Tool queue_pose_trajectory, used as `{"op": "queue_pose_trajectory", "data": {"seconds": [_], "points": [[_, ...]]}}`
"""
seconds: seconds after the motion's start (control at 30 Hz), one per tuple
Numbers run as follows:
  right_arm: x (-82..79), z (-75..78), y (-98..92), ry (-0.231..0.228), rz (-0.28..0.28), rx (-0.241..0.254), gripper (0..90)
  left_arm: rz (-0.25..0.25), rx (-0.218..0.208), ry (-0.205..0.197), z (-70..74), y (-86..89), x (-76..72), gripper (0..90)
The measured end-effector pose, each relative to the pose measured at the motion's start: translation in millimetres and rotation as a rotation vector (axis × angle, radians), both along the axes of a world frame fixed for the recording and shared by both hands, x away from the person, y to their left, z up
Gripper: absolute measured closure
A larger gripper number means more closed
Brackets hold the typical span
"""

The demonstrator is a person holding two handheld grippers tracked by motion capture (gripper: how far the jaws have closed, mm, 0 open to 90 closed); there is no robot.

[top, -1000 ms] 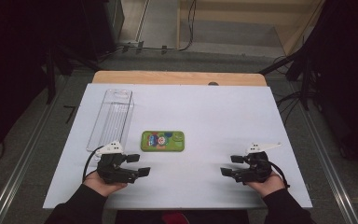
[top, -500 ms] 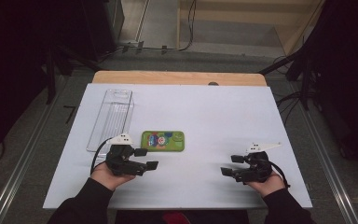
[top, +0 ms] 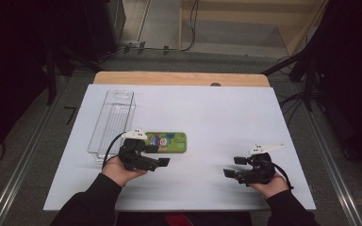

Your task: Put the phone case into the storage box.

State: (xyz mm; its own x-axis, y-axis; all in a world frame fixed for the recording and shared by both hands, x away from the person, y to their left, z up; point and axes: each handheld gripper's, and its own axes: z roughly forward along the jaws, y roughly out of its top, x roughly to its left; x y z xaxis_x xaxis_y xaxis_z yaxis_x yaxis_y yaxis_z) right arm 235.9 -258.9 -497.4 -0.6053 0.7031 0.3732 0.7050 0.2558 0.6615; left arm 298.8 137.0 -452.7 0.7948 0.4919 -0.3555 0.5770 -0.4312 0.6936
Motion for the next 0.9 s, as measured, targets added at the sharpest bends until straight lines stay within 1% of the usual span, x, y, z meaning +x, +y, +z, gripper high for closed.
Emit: {"op": "queue_pose_trajectory", "data": {"seconds": [0.27,0.3,0.4,0.5,0.6,0.7,0.8,0.83,0.9], "points": [[0.1,0.3,-1.1,-0.003,0.001,0.005,21.0,-0.012,0.012,0.002,0.3,-11.8,11.1,25.2],[0.2,0.2,-1.3,-0.003,0.0,0.006,21.0,-0.011,0.009,0.006,0.4,-14.0,12.6,25.2],[1.1,0.0,-2.0,0.001,-0.005,0.003,21.0,-0.023,0.023,0.003,1.9,-19.9,18.4,25.2],[1.0,0.0,-1.9,-0.001,-0.003,0.003,21.0,-0.033,0.028,-0.001,3.8,-26.4,24.0,26.3],[1.0,0.4,-2.0,-0.003,-0.006,0.004,21.0,-0.037,0.021,0.002,4.2,-33.7,30.5,26.3],[1.0,0.6,-2.6,-0.003,-0.007,0.004,21.0,-0.042,0.022,0.002,2.1,-40.8,34.3,26.3],[0.6,0.8,-3.1,-0.002,-0.007,0.007,21.0,-0.039,0.024,-0.014,-1.4,-45.7,35.6,29.4],[0.7,0.9,-3.4,-0.004,-0.006,0.006,21.0,-0.039,0.02,-0.008,-2.3,-46.8,35.9,29.7],[0.9,0.9,-3.7,-0.005,-0.006,0.006,21.0,-0.038,0.034,-0.007,-4.3,-48.1,37.2,34.2]]}}
